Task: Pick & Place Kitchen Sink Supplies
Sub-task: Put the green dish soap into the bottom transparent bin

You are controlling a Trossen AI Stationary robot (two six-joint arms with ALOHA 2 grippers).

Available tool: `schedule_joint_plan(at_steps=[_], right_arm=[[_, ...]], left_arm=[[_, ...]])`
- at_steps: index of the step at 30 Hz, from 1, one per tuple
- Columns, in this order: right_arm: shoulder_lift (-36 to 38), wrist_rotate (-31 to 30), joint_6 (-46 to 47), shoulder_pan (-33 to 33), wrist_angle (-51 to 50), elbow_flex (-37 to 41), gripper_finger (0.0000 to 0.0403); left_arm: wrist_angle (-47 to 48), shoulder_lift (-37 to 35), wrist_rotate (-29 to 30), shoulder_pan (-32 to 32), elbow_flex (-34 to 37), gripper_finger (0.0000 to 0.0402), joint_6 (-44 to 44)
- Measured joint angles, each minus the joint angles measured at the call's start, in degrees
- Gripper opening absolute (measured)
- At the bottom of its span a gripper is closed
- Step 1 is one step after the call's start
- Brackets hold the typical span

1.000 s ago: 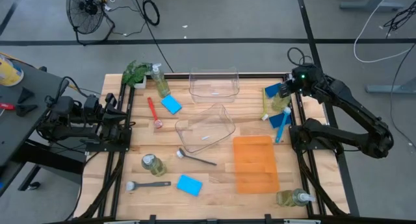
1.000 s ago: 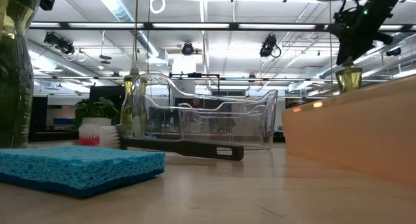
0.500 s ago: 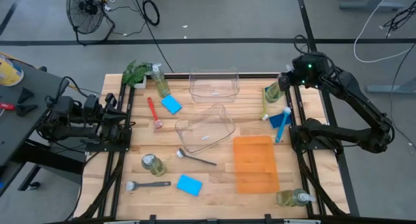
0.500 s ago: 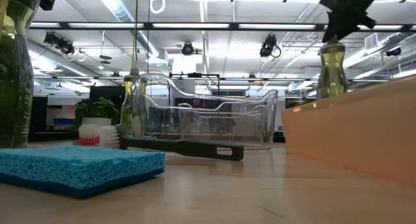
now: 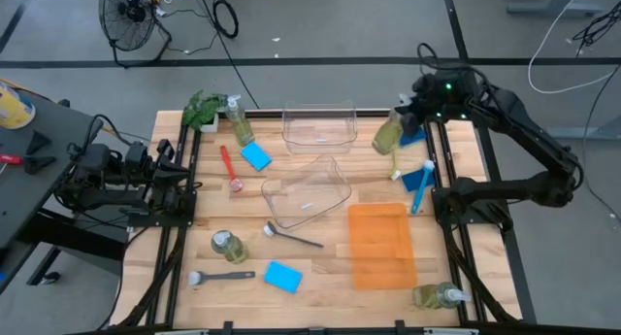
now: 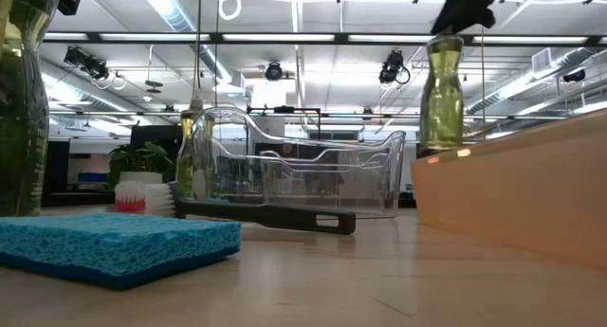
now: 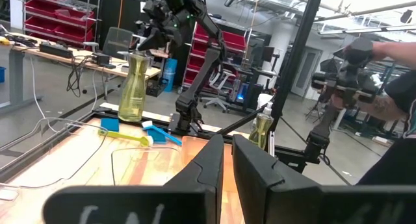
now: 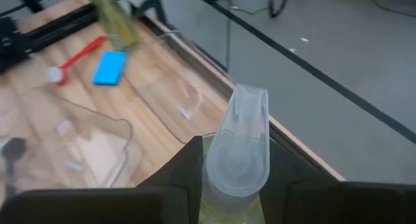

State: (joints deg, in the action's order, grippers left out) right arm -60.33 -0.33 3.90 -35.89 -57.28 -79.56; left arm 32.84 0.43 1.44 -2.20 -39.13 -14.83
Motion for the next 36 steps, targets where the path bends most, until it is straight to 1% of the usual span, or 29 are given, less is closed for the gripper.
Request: schedule_joint_plan(at_steps=[12,17,25,34,36], right_arm=[[-11.3,4.2,-6.8,9.2,-0.7,-12.7,0.0100],[-15.1,4.4,-9.1,13.3,-0.2,-16.1,0.0100],[-18.5,4.5,-10.4,19.7,4.1,-17.2,0.0100],[-20.9,10.4,-19.3,25.0,8.1,-17.2,0.0100],[-21.6,10.7,-20.8,25.7,8.1,-17.2,0.0100]], left_arm=[[0.0,0.0,0.0,0.0,0.0,0.0037,0.0],[0.0,0.0,0.0,0.0,0.0,0.0037,0.0],[0.0,0.0,0.0,0.0,0.0,0.0037,0.0],[0.0,0.0,0.0,0.0,0.0,0.0037,0.0],[0.0,0.0,0.0,0.0,0.0,0.0037,0.0]])
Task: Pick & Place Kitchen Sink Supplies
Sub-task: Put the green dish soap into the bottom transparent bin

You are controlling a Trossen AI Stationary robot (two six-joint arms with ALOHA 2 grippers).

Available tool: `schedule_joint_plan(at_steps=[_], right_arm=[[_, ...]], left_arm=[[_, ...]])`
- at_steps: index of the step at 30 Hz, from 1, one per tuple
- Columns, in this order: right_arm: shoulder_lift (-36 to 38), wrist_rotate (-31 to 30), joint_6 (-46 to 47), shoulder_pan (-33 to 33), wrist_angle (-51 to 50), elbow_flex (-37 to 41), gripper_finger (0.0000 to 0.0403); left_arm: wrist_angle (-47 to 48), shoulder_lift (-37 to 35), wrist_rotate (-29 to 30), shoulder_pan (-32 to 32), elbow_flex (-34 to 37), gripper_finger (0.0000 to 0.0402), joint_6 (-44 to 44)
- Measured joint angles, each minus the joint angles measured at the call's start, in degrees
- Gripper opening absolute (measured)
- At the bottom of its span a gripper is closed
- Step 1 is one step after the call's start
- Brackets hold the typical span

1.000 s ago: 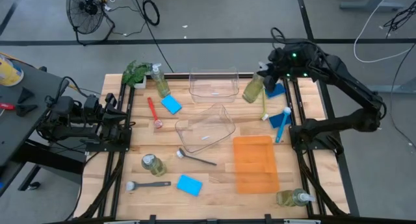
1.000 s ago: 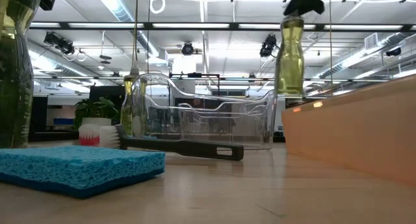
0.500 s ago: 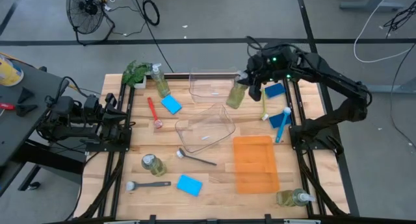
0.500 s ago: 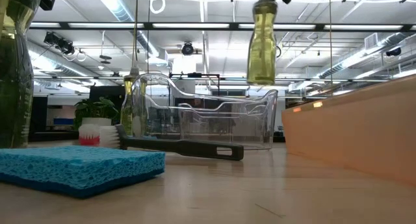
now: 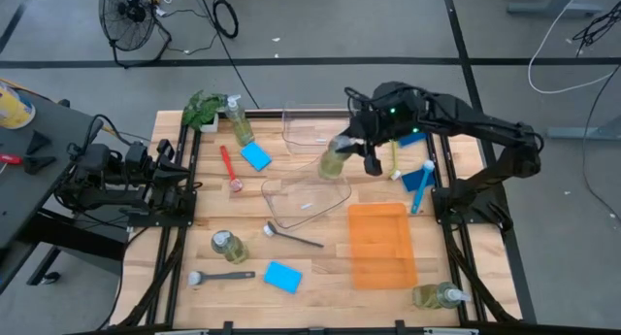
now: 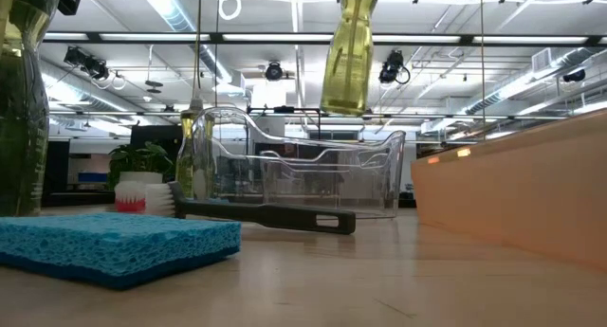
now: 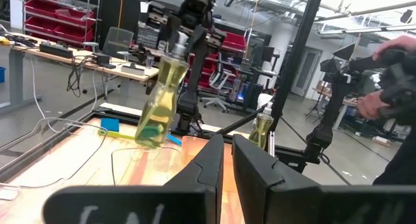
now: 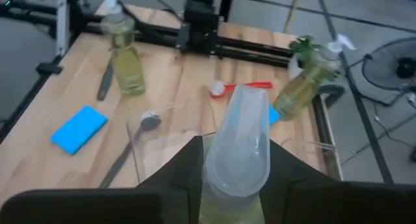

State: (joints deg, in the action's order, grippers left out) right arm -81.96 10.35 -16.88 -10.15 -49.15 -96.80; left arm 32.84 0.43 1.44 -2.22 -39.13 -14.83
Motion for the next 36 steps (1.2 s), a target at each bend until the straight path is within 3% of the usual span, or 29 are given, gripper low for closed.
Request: schedule_joint_plan(at_steps=[24,36], right_arm=[[-7.5,1.2,-2.9,1.0,3.1,1.4,0.0100],[-7.2,-1.9,-0.1,1.0,12.6,9.7,0.0100]], left_arm=[[0.0,0.0,0.0,0.0,0.0,0.0037,0.0],[0.0,0.0,0.0,0.0,0.0,0.0037,0.0]])
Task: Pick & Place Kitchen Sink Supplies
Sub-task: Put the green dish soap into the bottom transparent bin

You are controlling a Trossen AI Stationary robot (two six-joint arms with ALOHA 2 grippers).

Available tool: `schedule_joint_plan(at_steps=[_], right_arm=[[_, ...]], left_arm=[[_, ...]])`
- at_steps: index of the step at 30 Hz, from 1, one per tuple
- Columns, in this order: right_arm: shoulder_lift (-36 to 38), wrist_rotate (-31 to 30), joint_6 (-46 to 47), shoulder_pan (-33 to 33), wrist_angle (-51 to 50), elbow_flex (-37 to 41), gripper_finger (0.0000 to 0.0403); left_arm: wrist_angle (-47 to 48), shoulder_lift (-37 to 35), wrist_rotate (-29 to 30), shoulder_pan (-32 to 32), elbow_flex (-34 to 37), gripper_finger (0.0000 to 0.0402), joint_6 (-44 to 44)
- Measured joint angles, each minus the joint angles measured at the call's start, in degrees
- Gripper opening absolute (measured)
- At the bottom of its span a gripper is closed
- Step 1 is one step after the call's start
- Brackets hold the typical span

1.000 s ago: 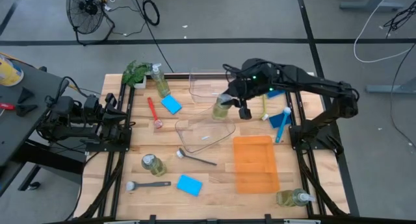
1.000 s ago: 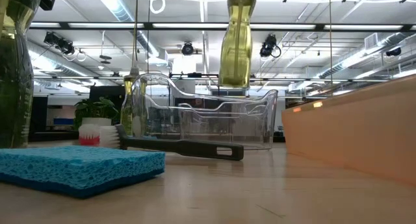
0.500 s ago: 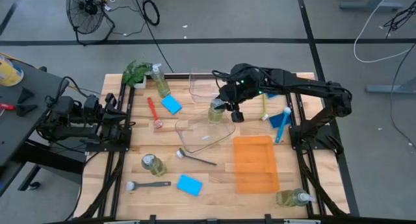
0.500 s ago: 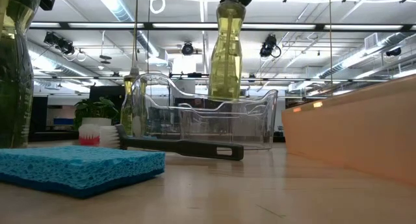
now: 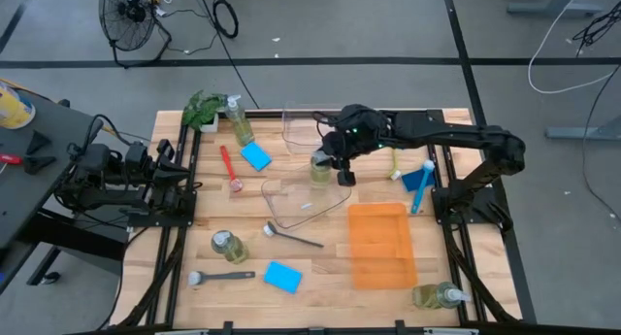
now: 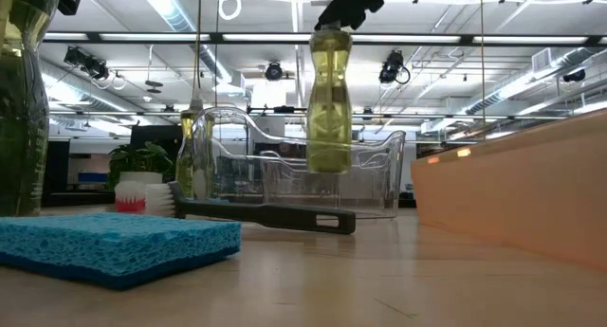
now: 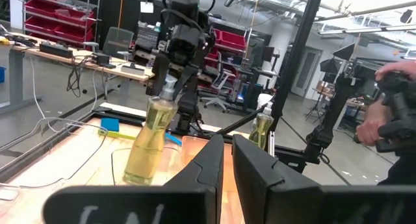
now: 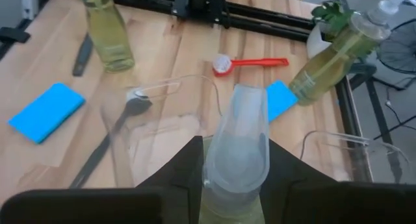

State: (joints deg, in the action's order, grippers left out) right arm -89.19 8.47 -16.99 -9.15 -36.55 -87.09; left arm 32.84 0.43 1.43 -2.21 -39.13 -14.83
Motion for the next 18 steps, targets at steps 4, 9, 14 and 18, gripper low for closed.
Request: schedule_joint_plan(at_steps=[4,9,14,18], right_arm=[[0.0,-0.3,0.0,-0.1,3.0,2.3,0.0100],[0.0,0.0,0.2,-0.2,5.7,5.3,0.0100],[0.1,-0.1,1.4,-0.2,8.1,7.6,0.0100],[0.1,-0.1,1.5,-0.3,9.4,9.3,0.0100]], left_arm=[[0.0,0.0,0.0,0.0,0.0,0.0037,0.0],[0.0,0.0,0.0,0.0,0.0,0.0037,0.0],[0.0,0.0,0.0,0.0,0.0,0.0037,0.0],[0.0,0.0,0.0,0.0,0.0,0.0037,0.0]])
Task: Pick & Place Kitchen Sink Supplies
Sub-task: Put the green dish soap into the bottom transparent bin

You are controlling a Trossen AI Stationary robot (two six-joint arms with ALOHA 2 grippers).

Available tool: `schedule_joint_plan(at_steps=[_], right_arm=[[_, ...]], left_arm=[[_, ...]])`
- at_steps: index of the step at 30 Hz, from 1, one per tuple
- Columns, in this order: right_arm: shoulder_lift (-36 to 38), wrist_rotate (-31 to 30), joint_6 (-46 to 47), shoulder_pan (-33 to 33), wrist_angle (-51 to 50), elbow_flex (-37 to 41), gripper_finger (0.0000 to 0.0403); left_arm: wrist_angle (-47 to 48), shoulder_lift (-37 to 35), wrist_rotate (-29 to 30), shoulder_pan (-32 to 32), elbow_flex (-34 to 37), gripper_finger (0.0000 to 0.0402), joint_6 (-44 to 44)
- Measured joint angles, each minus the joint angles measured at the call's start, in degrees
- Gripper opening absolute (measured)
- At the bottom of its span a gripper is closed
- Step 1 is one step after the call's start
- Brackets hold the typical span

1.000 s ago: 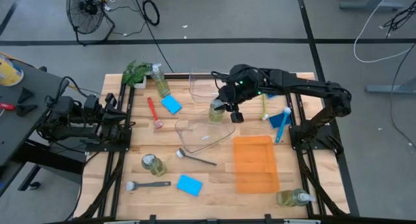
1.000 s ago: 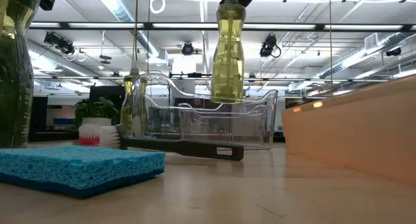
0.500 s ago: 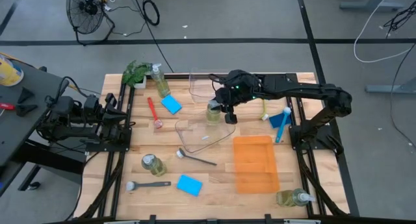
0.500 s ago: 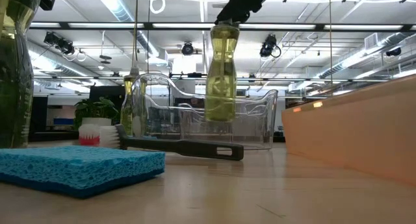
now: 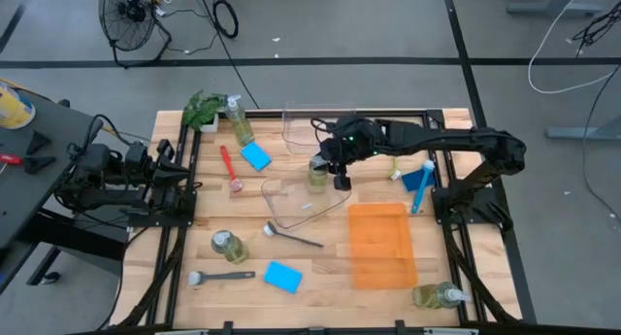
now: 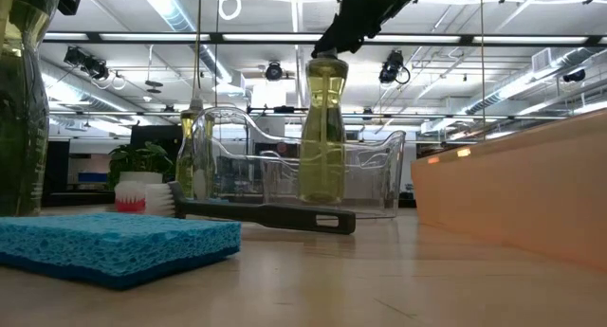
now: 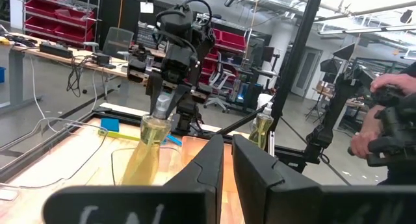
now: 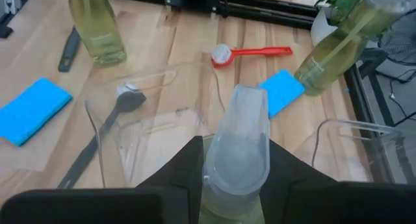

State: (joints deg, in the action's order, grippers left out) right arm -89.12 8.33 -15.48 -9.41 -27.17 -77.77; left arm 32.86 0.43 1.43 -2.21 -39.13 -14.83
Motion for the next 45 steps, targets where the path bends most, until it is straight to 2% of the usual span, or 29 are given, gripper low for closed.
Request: schedule_joint_plan(at_steps=[13,17,33,41,45], right_arm=[[0.2,-1.3,0.4,-0.7,3.6,3.6,0.0101],[0.1,-1.5,1.4,-0.7,4.6,3.7,0.0112],[0.2,-2.1,4.5,-0.7,5.4,3.6,0.0206],[3.7,-11.2,2.6,-1.2,4.9,3.6,0.0244],[6.0,-11.9,2.6,-1.8,1.6,3.6,0.0257]], left_arm=[[0.0,0.0,0.0,0.0,0.0,0.0037,0.0],[0.0,0.0,0.0,0.0,0.0,0.0037,0.0],[0.0,0.0,0.0,0.0,0.0,0.0037,0.0],[0.0,0.0,0.0,0.0,0.0,0.0037,0.0],[0.0,0.0,0.0,0.0,0.0,0.0037,0.0]])
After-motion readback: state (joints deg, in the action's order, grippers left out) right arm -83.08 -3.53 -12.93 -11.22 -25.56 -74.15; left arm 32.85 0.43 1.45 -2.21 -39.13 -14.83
